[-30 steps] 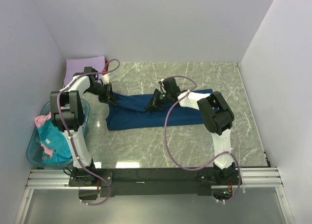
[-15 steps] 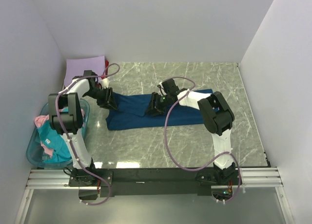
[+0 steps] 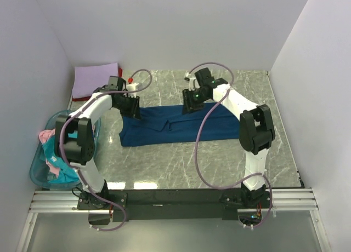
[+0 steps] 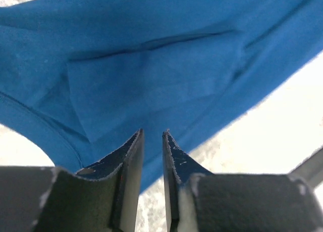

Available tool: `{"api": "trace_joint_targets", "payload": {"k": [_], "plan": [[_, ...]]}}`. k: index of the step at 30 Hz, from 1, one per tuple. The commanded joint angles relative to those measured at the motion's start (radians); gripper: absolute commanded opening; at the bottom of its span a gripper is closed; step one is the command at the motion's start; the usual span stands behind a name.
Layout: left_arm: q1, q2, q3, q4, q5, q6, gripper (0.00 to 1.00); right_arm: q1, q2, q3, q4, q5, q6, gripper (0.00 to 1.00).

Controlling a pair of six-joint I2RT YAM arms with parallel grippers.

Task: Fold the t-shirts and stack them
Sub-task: Fold the tshirt

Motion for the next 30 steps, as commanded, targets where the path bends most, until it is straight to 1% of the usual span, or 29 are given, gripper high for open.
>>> {"api": "trace_joint_targets", "payload": {"k": [1,3,4,6,8,9,12,13,15,16,17,19,20,23,26,30], "plan": [[-0.023,0.059,0.028,0.061,-0.084,-0.037,0.26,-0.063,0.047,0.075,-0.174,0.201,-0.201,0.48],[-0.037,0.097,0.038,0.067,-0.099,-0.037,0.24,-0.095,0.068,0.081,-0.186,0.257,-0.253,0.46],[-0.039,0.108,0.039,0.076,-0.113,-0.081,0.23,-0.107,0.075,0.084,-0.188,0.280,-0.266,0.45],[-0.040,0.140,0.042,0.076,-0.127,-0.090,0.20,-0.135,0.096,0.090,-0.194,0.340,-0.302,0.44],[-0.039,0.150,0.041,0.068,-0.141,-0.089,0.16,-0.149,0.107,0.094,-0.192,0.384,-0.324,0.42],[-0.036,0.130,0.033,0.078,-0.138,-0.087,0.16,-0.156,0.110,0.094,-0.185,0.392,-0.345,0.42],[-0.008,0.072,0.018,0.105,-0.107,-0.072,0.25,-0.170,0.096,0.083,-0.156,0.409,-0.379,0.41],[0.008,0.067,0.045,0.098,-0.093,-0.067,0.31,-0.179,0.093,0.081,-0.149,0.412,-0.387,0.41],[0.065,0.067,0.078,0.068,-0.061,-0.069,0.36,-0.190,0.089,0.089,-0.140,0.412,-0.405,0.41],[0.085,0.072,0.114,0.058,-0.058,-0.064,0.41,-0.216,0.090,0.103,-0.143,0.403,-0.410,0.41],[0.119,0.078,0.130,0.047,-0.058,-0.061,0.42,-0.231,0.093,0.112,-0.145,0.398,-0.416,0.41],[0.139,0.107,0.179,0.035,-0.050,-0.061,0.45,-0.267,0.102,0.149,-0.151,0.383,-0.425,0.42],[0.175,0.119,0.196,0.029,-0.041,-0.064,0.46,-0.300,0.107,0.162,-0.156,0.380,-0.430,0.43],[0.193,0.182,0.255,0.009,-0.015,-0.078,0.49,-0.345,0.133,0.207,-0.159,0.360,-0.463,0.48],[0.193,0.213,0.288,0.013,0.010,-0.106,0.52,-0.360,0.139,0.224,-0.143,0.360,-0.531,0.52],[0.193,0.266,0.312,0.025,0.016,-0.141,0.53,-0.368,0.154,0.235,-0.128,0.367,-0.617,0.58]]}}
